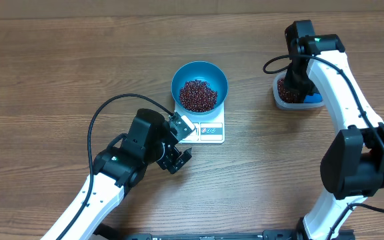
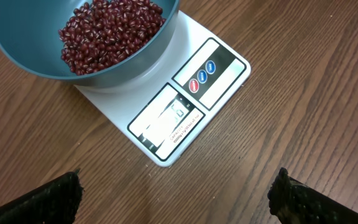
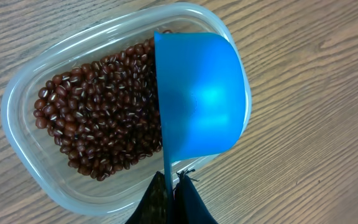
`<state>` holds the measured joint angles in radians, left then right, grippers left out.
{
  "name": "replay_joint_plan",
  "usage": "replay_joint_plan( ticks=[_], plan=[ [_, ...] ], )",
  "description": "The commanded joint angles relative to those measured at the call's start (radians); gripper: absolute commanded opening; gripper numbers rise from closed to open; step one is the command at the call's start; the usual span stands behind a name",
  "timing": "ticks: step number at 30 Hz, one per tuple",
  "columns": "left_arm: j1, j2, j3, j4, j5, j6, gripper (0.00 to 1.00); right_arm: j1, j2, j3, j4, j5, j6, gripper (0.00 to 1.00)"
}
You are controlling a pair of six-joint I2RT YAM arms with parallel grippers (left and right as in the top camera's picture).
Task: Scoop item into bowl and weigh 150g on scale
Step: 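Lower the blue scoop into the red beans in the tub, right gripper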
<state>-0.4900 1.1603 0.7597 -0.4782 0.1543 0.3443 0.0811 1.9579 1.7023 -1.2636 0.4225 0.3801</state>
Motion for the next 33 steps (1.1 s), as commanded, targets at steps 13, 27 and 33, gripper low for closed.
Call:
replay_joint_plan(
  ticks=[13,27,33],
  plan=[
    [0.005,-0.010,-0.006,0.003,0.015,0.015,1.00,-0.009,0.003,-0.014,0.024,-0.110,-0.079,0.04],
    [0.005,-0.010,-0.006,0.003,0.015,0.015,0.99,-0.009,0.003,-0.014,0.029,-0.232,-0.117,0.04],
    [0.005,-0.010,-0.006,0.003,0.015,0.015,1.00,-0.009,0.003,-0.014,0.029,-0.313,-0.131,0.04]
  ],
)
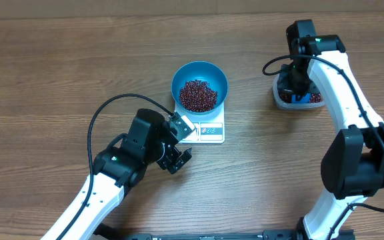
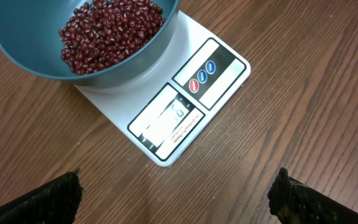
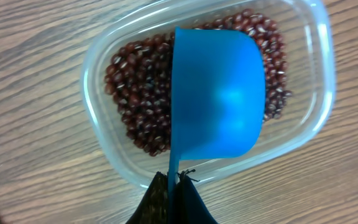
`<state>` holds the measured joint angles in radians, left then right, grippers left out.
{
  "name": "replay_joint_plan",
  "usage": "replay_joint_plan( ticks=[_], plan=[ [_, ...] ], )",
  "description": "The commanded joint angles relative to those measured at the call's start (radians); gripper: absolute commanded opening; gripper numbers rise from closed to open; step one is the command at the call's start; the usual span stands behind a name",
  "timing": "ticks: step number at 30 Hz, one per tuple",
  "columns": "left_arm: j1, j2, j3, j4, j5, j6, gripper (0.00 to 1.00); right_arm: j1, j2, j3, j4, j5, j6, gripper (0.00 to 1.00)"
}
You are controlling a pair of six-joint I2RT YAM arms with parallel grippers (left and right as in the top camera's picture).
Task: Scoop item into bowl and weigh 150g on scale
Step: 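Lower the blue scoop into the red beans in the tub, right gripper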
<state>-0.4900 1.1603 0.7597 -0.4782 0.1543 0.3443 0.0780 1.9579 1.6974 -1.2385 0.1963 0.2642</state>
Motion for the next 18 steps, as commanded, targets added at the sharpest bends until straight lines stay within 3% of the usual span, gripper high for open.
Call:
replay_joint_plan(
  ticks=[1,18],
  plan=[
    [0.005,-0.010,-0.006,0.003,0.015,0.015,1.00,-0.006,0.003,-0.010,0.003,-0.101,-0.022,0.04],
    [0.005,-0.010,-0.006,0.003,0.015,0.015,0.99,-0.007,0.003,-0.010,0.025,-0.237,-0.026,0.04]
  ],
)
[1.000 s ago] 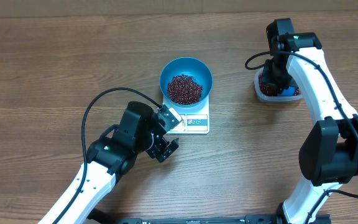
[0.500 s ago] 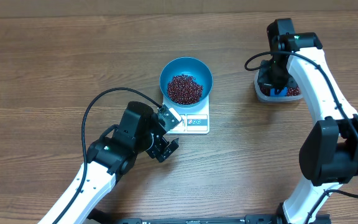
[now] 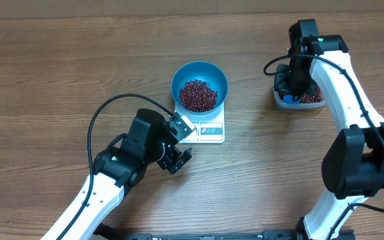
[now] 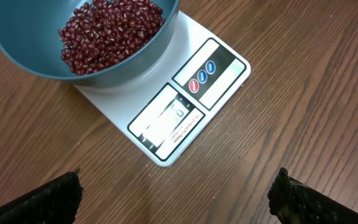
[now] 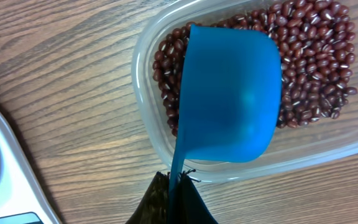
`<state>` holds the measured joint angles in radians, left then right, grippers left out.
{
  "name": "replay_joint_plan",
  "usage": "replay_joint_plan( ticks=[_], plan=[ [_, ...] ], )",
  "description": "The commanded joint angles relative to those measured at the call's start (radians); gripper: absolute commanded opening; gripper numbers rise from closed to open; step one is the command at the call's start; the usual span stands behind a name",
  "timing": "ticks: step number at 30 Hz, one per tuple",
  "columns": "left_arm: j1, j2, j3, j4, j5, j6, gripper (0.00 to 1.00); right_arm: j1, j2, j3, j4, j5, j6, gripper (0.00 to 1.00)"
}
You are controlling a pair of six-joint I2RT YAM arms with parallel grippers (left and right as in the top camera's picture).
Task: Scoop item into bowl and weigh 150g on scale
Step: 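Lower the blue scoop into the red beans in the tub, right gripper, then scoop beans and lift the filled scoop above the tub, right gripper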
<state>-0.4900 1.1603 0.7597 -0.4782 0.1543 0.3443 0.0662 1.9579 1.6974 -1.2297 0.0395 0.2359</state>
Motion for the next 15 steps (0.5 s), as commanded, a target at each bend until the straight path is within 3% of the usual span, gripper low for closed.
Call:
replay_joint_plan(
  ticks=[1,15],
  plan=[
    [0.005,-0.010,-0.006,0.003,0.015,0.015,0.99,0.003,0.003,-0.010,0.022,-0.087,0.002,0.04],
    [0.005,-0.010,-0.006,0.003,0.015,0.015,1.00,-0.093,0.003,-0.010,0.042,-0.176,0.020,0.04]
  ],
)
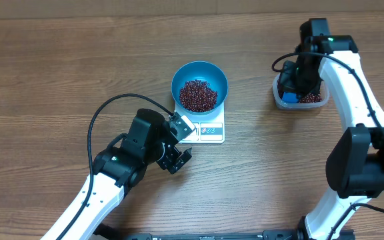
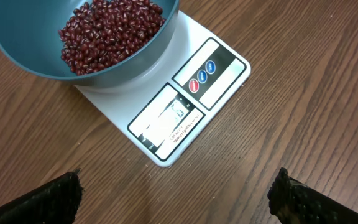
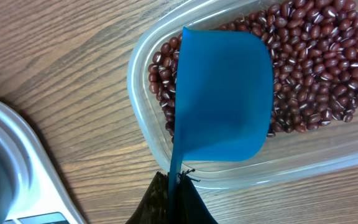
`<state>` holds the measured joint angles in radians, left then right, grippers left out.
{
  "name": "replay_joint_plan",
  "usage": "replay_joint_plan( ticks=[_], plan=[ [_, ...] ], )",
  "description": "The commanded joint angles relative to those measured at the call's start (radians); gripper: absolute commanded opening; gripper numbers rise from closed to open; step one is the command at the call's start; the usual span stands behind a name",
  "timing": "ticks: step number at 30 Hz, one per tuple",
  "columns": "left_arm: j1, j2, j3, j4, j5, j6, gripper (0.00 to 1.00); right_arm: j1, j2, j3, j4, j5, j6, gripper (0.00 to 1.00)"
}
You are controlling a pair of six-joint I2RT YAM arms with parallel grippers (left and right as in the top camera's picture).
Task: Scoop item into bowl and weigh 150g on scale
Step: 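Scoop beans and lift the filled scoop above the tub, right gripper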
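Observation:
A blue bowl [image 1: 199,85] holding red beans [image 2: 107,34] stands on the white scale [image 1: 209,131] mid-table. At the right a clear tub [image 1: 300,100] holds more red beans [image 3: 316,68]. My right gripper [image 3: 174,177] is shut on the handle of a blue scoop [image 3: 222,102], whose cup hangs bottom-up over the tub's left end; the scoop [image 1: 287,97] shows at the tub's left end from overhead. My left gripper [image 2: 176,196] stands open over bare wood just in front of the scale, nothing between its fingers.
Wooden table [image 1: 59,80] all round. The scale's display and buttons [image 2: 204,71] face my left gripper. A black cable loops from the left arm [image 1: 122,160] across the wood left of the scale.
The right gripper has shifted slightly with the scoop; the scale's corner and bowl edge now show at the left of its view. The left arm, bowl and scale are unchanged.
The right gripper held the scoop over the right part of the tub. At each later moment the scoop sat further toward the tub's left end, where it is now, still bottom-up. The left gripper stayed open in front of the scale throughout.

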<state>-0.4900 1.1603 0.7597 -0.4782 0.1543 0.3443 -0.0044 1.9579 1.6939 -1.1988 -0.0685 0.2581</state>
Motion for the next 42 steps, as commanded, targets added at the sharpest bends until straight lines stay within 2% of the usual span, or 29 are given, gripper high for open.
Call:
replay_joint_plan(
  ticks=[1,26,34,42],
  plan=[
    [0.005,-0.010,-0.006,0.003,0.015,0.015,0.99,-0.032,0.003,-0.006,0.010,-0.080,-0.002,0.04],
    [0.005,-0.010,-0.006,0.004,0.015,0.015,1.00,-0.138,0.003,-0.006,-0.010,-0.229,-0.027,0.04],
    [0.005,-0.010,-0.006,0.003,0.015,0.015,1.00,-0.207,0.003,-0.006,-0.024,-0.412,-0.138,0.04],
    [0.005,-0.010,-0.006,0.003,0.015,0.015,1.00,-0.255,0.003,-0.006,-0.060,-0.423,-0.163,0.04]
  ],
)
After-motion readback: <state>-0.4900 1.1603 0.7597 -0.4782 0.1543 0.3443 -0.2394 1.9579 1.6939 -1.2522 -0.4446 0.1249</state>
